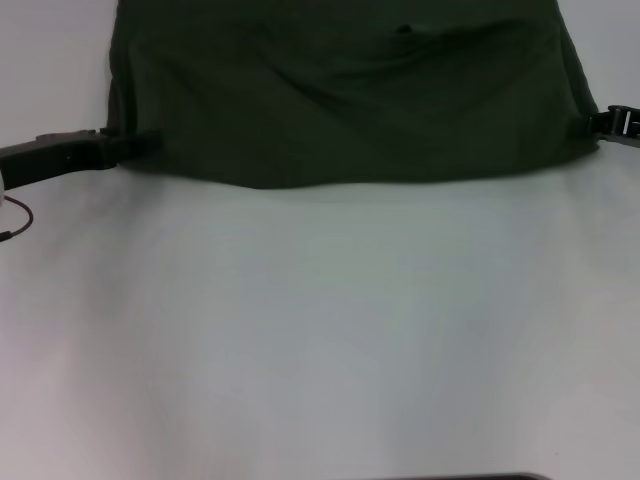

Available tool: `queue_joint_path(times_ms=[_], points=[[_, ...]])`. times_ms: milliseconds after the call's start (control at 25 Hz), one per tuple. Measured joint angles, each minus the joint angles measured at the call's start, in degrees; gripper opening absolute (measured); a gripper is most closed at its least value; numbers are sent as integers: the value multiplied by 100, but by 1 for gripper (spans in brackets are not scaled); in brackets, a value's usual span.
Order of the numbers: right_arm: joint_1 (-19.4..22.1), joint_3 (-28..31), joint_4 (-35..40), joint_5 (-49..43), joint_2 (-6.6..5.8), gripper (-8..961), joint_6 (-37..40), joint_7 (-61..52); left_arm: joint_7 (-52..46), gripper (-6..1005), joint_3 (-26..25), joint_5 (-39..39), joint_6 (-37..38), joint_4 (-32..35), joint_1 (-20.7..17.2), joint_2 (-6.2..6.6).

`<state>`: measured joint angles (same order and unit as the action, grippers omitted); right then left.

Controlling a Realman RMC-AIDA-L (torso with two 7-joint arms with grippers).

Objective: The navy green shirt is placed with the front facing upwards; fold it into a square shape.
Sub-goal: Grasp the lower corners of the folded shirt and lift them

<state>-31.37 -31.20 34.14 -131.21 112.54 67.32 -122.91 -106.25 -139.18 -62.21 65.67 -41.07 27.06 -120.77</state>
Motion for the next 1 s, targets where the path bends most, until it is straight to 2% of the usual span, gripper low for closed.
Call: queue_joint_path(times_ms=[400, 920, 1000], points=[[-13, 0, -38, 8, 4, 33, -84, -8, 24, 713, 47, 306, -99, 133, 178, -25], [-53, 0, -39, 8, 5, 34, -100, 5, 10, 712, 230, 335, -281, 151, 238, -24], [-70, 0, -39, 8, 5, 34, -100, 7, 9, 502, 223, 348, -282, 155, 241, -22]])
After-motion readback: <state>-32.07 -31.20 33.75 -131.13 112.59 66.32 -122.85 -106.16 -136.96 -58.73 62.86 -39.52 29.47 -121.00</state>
